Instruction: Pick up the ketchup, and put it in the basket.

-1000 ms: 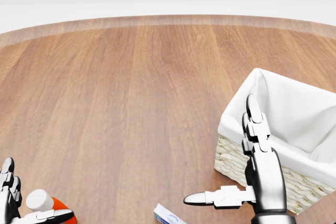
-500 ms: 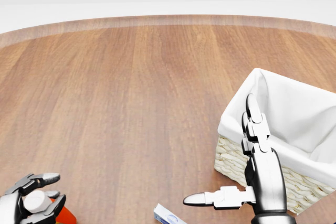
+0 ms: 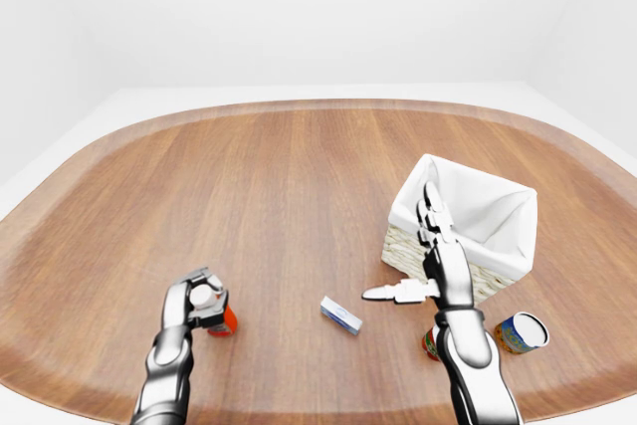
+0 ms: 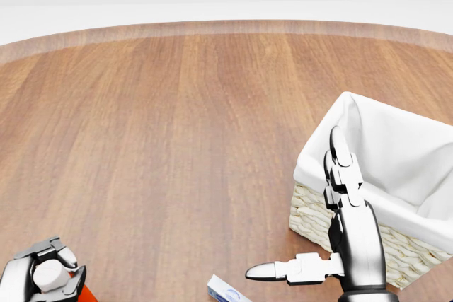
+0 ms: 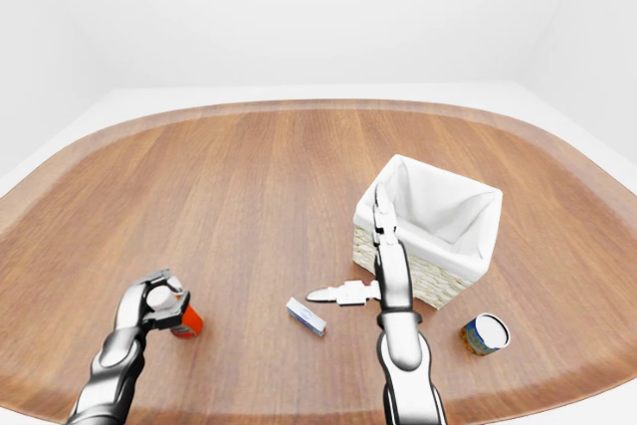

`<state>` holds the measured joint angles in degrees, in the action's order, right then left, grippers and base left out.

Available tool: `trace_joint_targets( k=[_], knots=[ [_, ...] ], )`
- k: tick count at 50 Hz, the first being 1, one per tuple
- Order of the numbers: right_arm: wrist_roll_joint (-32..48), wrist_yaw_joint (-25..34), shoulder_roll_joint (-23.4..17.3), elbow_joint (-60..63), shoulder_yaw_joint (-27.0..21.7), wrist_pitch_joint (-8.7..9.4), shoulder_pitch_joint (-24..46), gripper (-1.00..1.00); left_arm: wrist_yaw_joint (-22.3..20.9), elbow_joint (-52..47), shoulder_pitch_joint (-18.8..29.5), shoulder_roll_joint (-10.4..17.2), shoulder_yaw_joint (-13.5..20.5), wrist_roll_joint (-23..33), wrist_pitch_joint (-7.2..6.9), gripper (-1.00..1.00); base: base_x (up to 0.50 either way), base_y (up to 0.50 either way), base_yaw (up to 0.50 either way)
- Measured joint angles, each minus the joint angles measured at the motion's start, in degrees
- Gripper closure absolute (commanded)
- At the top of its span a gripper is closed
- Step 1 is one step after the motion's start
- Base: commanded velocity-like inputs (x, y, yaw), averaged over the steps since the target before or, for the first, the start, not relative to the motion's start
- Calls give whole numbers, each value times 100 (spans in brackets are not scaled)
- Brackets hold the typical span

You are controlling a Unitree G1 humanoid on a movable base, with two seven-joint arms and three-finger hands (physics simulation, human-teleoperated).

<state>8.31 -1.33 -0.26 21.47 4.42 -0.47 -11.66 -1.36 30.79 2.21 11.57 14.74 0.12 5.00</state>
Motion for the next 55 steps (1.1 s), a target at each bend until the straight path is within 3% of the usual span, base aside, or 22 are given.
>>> trace_joint_targets(
  k=[21, 26, 36, 43, 55],
  knots=[
    [-5, 18, -7, 86, 8, 31, -41, -100, -261, -2450, -455, -464, -141, 395, -12, 93, 0, 0, 0],
    [2, 18, -7, 83, 9, 34, -39, -100, -286, -3058, -483, -589, -264, 505, -157, 92, 0, 0, 0],
    [8, 19, -8, 96, 8, 42, -43, -100, -374, -4079, -484, -783, -575, 639, -624, 92, 0, 0, 0],
    [6, 24, -7, 87, -6, 46, -29, -100, -280, -4544, -357, -921, -988, 764, -1000, 92, 0, 0, 0],
    [22, 17, -6, 93, -1, 40, -37, -100, -161, -5156, -88, -1147, -1671, 1021, -1000, 92, 0, 0, 0]
  ],
)
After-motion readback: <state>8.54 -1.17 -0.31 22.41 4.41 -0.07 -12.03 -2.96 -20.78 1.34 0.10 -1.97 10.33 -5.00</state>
